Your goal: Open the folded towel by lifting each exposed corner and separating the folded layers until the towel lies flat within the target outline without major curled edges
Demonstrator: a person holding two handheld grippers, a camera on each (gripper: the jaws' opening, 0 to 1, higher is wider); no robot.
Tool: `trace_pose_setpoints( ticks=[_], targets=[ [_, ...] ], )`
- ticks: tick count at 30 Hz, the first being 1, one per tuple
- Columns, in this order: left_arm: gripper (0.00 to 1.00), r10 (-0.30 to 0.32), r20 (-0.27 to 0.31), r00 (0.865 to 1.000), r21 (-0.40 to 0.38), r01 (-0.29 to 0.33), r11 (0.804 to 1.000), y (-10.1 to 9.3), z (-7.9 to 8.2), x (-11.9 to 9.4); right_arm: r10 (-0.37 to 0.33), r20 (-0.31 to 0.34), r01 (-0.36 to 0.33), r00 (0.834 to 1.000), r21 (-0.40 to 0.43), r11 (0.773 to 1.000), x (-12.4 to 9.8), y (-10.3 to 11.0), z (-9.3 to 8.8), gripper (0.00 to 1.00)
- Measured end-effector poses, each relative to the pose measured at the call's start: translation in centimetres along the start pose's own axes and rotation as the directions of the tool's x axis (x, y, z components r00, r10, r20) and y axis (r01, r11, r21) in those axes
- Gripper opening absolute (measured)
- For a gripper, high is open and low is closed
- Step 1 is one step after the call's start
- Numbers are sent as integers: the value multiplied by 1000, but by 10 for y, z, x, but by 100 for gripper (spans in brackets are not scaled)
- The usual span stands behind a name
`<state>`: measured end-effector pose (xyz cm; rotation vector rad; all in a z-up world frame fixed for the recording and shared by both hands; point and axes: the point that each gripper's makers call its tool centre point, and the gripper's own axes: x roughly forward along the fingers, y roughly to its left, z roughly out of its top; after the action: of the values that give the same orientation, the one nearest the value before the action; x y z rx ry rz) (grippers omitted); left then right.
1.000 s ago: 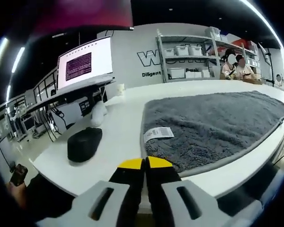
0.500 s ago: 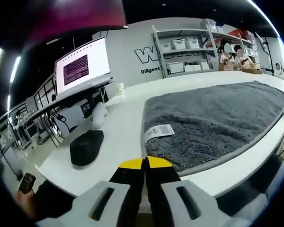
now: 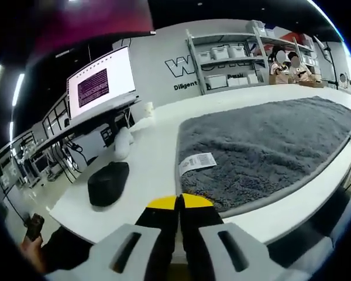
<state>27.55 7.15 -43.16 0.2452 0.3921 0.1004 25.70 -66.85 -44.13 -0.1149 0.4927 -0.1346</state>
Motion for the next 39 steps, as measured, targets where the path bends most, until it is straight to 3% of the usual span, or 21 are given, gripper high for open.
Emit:
trace_pose_setpoints(
  ticks=[26, 30, 34, 39],
  targets=[
    [0, 1, -13, 1000, 18, -1, 1000, 0, 0, 1, 0, -7, 0, 1000, -27, 1000, -1, 1, -1, 0],
    [0, -11, 21, 1000, -40, 12, 999, 2, 0, 2, 8, 2, -8, 1000, -9, 1000, -1, 0, -1, 0],
    [1, -64, 66, 996, -183, 75, 980, -1, 1, 3, 5, -1, -5, 1000, -8, 1000, -1, 0, -1, 0],
    [0, -70, 79, 994, -194, 84, 977, 3, 6, 2, -35, -32, 34, 999, -39, 999, 0, -6, 3, 10]
  ],
)
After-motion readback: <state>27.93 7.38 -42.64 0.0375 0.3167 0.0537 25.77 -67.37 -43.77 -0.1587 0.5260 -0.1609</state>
